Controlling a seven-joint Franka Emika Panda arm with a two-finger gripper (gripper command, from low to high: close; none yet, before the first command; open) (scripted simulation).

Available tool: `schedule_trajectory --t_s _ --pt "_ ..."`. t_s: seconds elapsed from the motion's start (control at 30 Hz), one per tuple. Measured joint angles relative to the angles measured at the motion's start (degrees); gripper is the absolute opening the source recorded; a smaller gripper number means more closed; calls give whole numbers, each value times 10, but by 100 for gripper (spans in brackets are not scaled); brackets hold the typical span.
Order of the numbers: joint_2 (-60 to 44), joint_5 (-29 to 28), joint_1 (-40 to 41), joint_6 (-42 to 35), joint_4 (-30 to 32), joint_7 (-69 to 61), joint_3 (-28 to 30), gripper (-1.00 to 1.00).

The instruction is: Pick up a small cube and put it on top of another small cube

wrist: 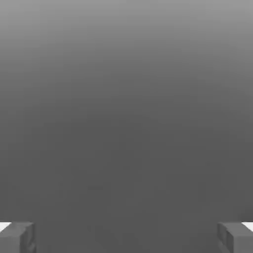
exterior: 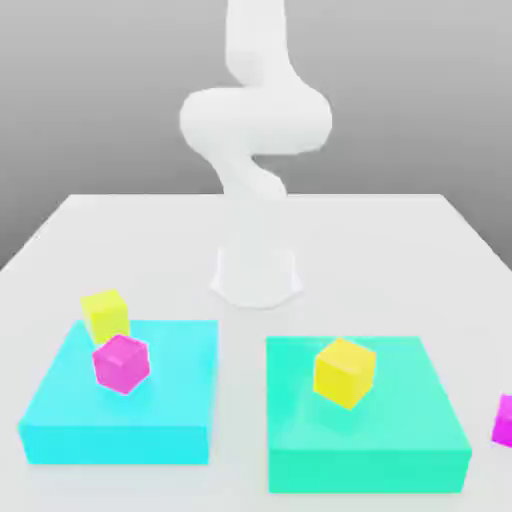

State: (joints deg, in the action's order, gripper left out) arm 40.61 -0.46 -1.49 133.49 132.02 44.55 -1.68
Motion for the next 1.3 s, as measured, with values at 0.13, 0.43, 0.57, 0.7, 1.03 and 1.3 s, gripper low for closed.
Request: schedule_trajectory --t_s 0.13,0.43,0.57,0.7,1.03,1.3 --pt "-86 -9 -24 28 4 -20 -29 0" --pt "-272 -40 -76 90 13 -55 -98 0" --pt "-356 -62 -105 116 16 -65 -126 0" --pt "-440 -87 -147 143 20 -73 -143 0" --pt "-651 -163 -226 228 14 -67 -146 0" --pt "-700 -189 -249 264 2 -48 -118 -100"
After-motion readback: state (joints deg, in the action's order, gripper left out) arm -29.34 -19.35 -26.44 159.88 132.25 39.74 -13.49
